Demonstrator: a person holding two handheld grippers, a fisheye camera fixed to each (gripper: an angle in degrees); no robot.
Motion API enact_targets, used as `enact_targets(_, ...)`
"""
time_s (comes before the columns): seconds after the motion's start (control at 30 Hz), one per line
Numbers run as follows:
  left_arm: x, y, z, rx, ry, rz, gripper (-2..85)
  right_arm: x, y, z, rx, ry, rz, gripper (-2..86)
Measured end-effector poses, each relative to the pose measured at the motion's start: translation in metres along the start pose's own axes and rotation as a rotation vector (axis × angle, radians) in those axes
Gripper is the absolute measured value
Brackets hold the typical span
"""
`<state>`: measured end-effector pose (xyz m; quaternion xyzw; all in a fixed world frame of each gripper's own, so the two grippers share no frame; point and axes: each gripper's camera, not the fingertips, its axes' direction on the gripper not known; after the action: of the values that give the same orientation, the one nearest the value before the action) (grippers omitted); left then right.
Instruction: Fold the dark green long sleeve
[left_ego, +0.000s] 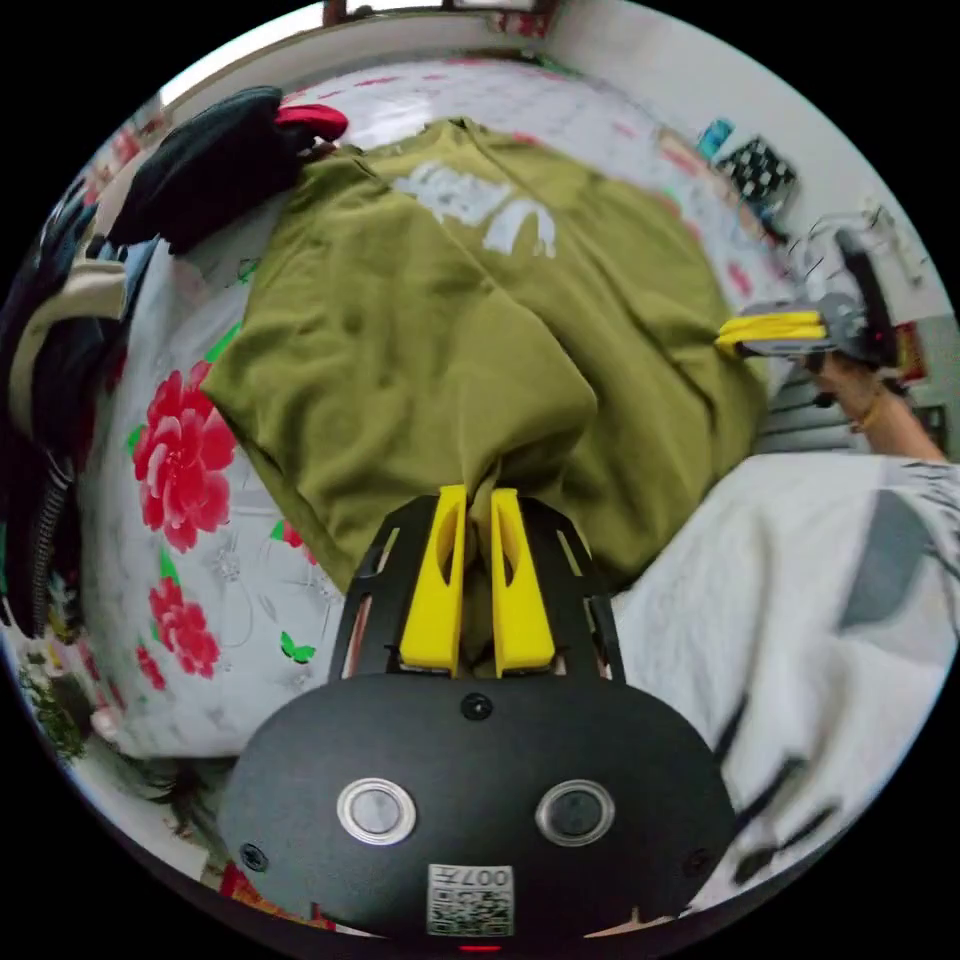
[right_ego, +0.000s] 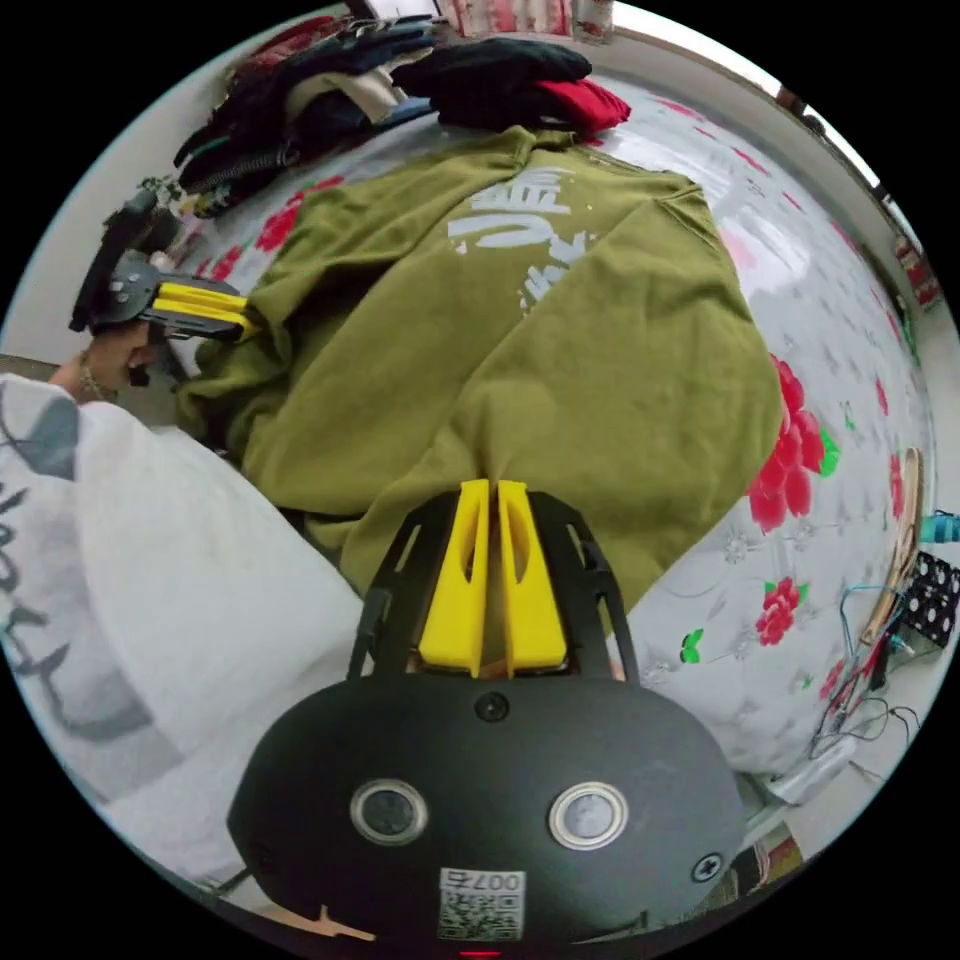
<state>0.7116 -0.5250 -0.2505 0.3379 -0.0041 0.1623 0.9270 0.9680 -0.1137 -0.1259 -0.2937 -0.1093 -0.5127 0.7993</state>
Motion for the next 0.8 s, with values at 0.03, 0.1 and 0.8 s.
enact_targets(0.03, -0.015, 0.003, -0.015, 0.037, 0.050, -0.027, 4.2, 0.024, 0.001, -0.030, 0.048, -0.058, 0.010, 0.8)
enact_targets(0.1, -0.084, 0.018, -0.080, 0.222, 0.169, -0.143, 4.0, 0.064, 0.008, -0.084, 0.155, -0.061, 0.052, 0.5)
enact_targets(0.8, -0.155, 0.193, 0.065, 0.232, 0.213, -0.714, 12.0, 0.233, 0.180, -0.041, 0.223, -0.151, 0.621, 10.0)
